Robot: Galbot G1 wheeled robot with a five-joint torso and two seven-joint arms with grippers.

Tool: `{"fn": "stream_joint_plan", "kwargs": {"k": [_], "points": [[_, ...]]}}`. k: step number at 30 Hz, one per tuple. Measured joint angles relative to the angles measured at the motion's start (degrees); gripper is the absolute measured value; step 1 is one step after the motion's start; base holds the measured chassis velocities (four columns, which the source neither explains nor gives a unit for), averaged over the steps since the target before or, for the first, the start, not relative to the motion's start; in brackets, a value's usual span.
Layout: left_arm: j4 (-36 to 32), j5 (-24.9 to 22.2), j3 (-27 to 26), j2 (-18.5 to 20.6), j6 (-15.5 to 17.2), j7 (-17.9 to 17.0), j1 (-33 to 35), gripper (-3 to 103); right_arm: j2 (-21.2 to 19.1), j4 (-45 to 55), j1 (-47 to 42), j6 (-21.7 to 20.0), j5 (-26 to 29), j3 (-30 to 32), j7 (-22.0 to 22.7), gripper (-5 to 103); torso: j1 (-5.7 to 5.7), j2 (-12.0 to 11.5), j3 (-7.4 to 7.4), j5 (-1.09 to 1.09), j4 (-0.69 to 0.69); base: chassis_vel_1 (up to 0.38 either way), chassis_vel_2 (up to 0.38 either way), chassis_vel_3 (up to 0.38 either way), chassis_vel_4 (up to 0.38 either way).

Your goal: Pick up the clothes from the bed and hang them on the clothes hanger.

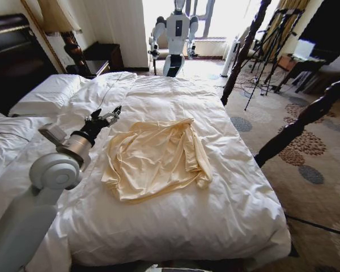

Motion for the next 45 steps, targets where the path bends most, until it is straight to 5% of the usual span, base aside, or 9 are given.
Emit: {"fn": "stream_joint_plan", "kwargs": {"k": [18, 37, 42, 44, 45], "points": [[-1.5, 2.4, -1.1, -0.5, -0.2, 0.3, 2.0, 100, -2.0, 16.6, 0.0, -0.5, 4.9, 0.5, 7.5, 0, 0.00, 0.0, 0.00, -0.01, -0.01, 0.000, 0.000, 0.000, 0.000], [-1.1, 9.2, -4.7, -2.2, -1.1, 0.7, 9.8, 100, 11.8, 19.8, -6.9, 1.6, 3.6, -4.8, 1.5, 0, 0.00, 0.0, 0.00, -0.03, 0.02, 0.000, 0.000, 0.000, 0.000], [-1.0, 10.2, -4.5, -3.0, -1.0, 1.4, 10.9, 100, 12.8, 21.4, -12.4, 0.6, 4.3, -3.2, 9.4, 0, 0.00, 0.0, 0.00, 0.00, 0.01, 0.000, 0.000, 0.000, 0.000], [-1.1, 10.1, -3.7, -3.7, -0.8, 2.2, 11.9, 100, 13.4, 23.5, -17.4, -2.0, 6.9, -1.8, 19.7, -2, 0.00, 0.0, 0.00, -0.05, -0.02, 0.000, 0.000, 0.000, 0.000], [-1.1, 10.1, -3.7, -3.7, -0.8, 2.2, 11.9, 100, 13.4, 23.5, -17.4, -2.0, 6.9, -1.8, 19.7, -2, 0.00, 0.0, 0.00, -0.05, -0.02, 0.000, 0.000, 0.000, 0.000]]}}
